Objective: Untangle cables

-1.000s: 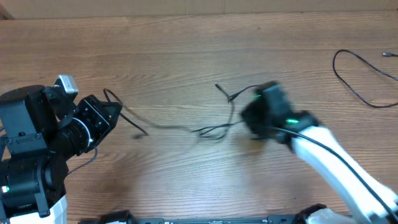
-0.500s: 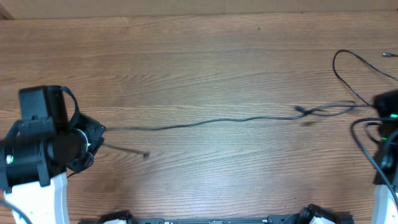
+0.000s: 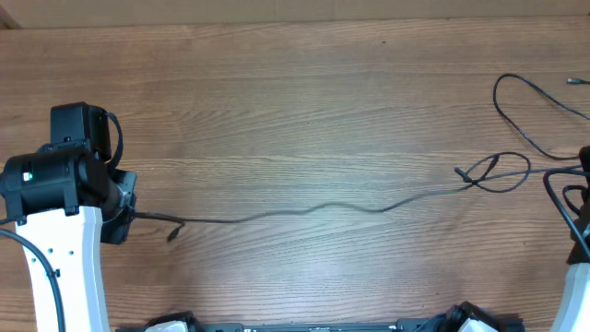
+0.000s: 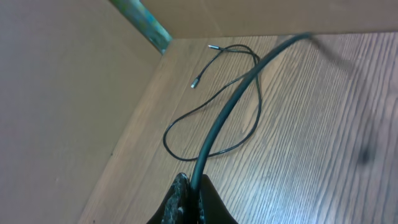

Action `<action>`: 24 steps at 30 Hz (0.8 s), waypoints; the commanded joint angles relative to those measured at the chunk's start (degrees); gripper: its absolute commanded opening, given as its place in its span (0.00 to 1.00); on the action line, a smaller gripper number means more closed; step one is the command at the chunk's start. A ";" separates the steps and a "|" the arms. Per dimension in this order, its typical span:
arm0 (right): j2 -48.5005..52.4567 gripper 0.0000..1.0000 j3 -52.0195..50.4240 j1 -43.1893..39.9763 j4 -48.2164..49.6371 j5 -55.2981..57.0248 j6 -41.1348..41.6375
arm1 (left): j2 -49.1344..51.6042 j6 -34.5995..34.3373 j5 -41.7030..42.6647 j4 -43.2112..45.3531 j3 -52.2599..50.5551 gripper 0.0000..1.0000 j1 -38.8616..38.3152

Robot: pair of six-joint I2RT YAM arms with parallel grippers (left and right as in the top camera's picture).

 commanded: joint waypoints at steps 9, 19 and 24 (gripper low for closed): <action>0.55 0.04 1.31 -0.22 -5.57 14.86 9.35 | 0.48 -11.56 -7.28 -1.75 0.96 0.04 10.58; 1.84 0.04 1.31 -0.70 -8.83 13.38 12.09 | 0.50 -14.86 -8.07 -1.70 0.96 0.09 23.41; 4.37 0.04 1.31 -0.70 -9.25 4.52 12.04 | 0.85 -13.99 -6.93 -1.55 0.96 0.08 30.47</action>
